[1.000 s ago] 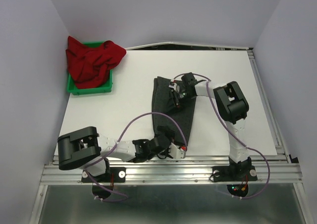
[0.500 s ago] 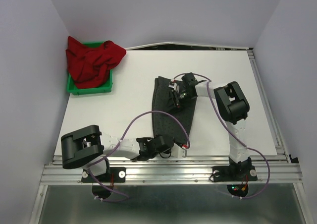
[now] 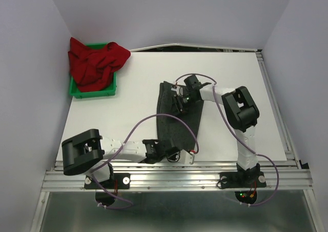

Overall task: Fold and stack the skirts
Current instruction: Fold the skirt

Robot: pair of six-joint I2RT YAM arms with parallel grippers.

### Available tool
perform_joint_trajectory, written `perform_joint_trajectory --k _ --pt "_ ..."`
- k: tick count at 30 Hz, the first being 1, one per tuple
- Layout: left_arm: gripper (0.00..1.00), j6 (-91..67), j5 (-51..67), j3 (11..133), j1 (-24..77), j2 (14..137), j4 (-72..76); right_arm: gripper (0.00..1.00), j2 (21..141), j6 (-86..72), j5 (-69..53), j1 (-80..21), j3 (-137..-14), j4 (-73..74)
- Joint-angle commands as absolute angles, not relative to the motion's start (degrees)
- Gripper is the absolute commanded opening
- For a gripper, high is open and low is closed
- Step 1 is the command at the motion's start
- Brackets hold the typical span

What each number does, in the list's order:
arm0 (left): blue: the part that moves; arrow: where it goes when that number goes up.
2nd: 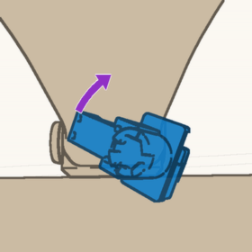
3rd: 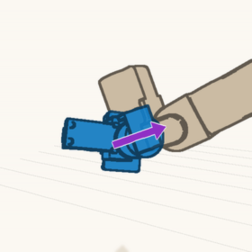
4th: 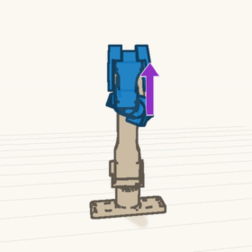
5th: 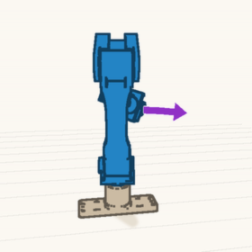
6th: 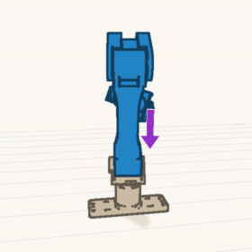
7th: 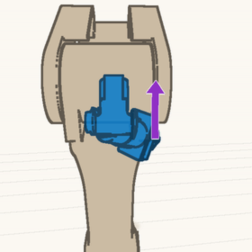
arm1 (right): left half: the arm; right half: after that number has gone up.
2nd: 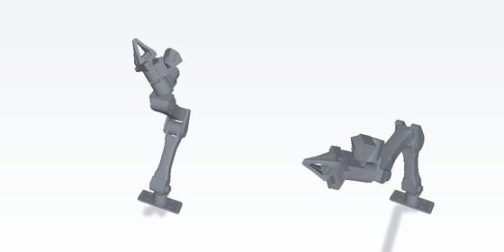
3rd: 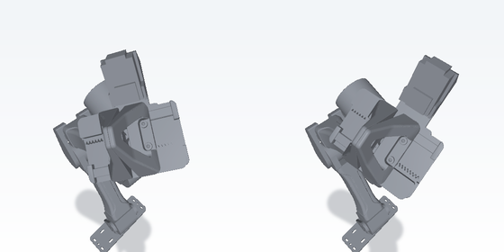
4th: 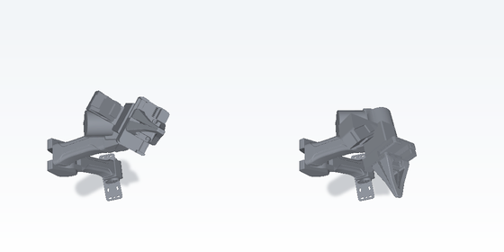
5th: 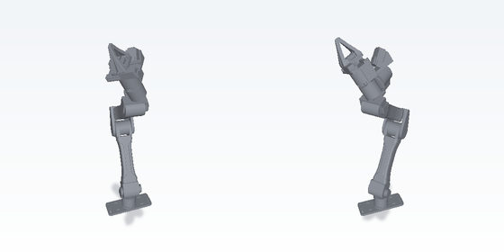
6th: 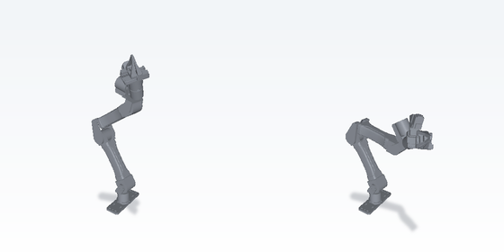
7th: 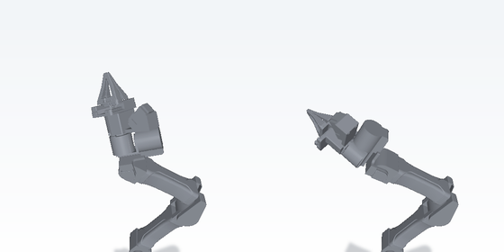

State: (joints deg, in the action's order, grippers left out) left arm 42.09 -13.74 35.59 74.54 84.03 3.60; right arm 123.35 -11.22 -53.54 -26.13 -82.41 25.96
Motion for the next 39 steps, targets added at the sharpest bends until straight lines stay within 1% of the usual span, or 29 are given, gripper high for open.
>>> perform_joint_trajectory --k 1,3,7,13,18,19,21,23,26,27,30,33,34,39 --pt "0.00 40.9 -8.2 43.5 74.5 82.2 -6.1 0.47 123.9 -8.0 -52.6 -29.4 -80.5 27.2" --pt "0.00 39.5 -4.7 47.0 74.0 82.9 -10.4 0.47 125.6 -6.9 -51.9 -30.8 -79.5 27.3" --pt "0.00 38.1 -1.7 51.4 72.7 83.4 -15.4 0.46 127.6 -6.2 -51.1 -32.0 -78.3 27.3" --pt "0.00 37.4 9.5 57.6 68.1 82.3 -22.8 0.47 126.1 -6.3 -52.1 -32.5 -77.3 27.2" --pt "0.00 38.1 16.7 62.7 65.1 83.3 -30.2 0.64 122.4 -3.3 -51.9 -32.5 -81.4 31.0" --pt "0.00 38.0 17.6 63.4 64.8 83.6 -30.7 0.70 121.9 -2.8 -52.0 -31.1 -82.4 31.9" --pt "0.00 37.4 18.7 63.2 64.3 83.5 -30.8 0.73 120.5 -2.4 -53.3 -29.6 -84.5 33.8" --pt "0.00 36.5 19.3 62.6 64.2 83.2 -30.6 0.73 118.8 -2.9 -54.8 -26.5 -85.0 34.7" --pt "0.00 34.8 19.7 62.1 63.7 83.3 -29.6 0.73 116.7 -3.6 -57.9 -22.3 -82.5 34.9" --pt "0.00 34.5 19.8 62.1 63.4 83.5 -29.2 0.73 115.5 -3.4 -58.4 -19.5 -80.6 35.3" --pt "0.00 33.2 20.2 62.1 62.6 83.8 -28.5 0.71 114.0 -0.6 -59.9 -16.3 -76.3 38.7" --pt "0.00 32.8 20.7 63.4 61.8 84.9 -29.0 0.69 114.3 3.6 -59.1 -16.3 -72.5 43.0" --pt "0.00 32.9 20.9 64.5 60.8 85.2 -29.3 0.68 114.7 4.6 -58.8 -16.3 -69.3 43.1" --pt "0.00 33.1 23.5 69.2 57.8 86.6 -32.5 0.65 119.3 8.9 -52.7 -16.3 -63.8 44.0"
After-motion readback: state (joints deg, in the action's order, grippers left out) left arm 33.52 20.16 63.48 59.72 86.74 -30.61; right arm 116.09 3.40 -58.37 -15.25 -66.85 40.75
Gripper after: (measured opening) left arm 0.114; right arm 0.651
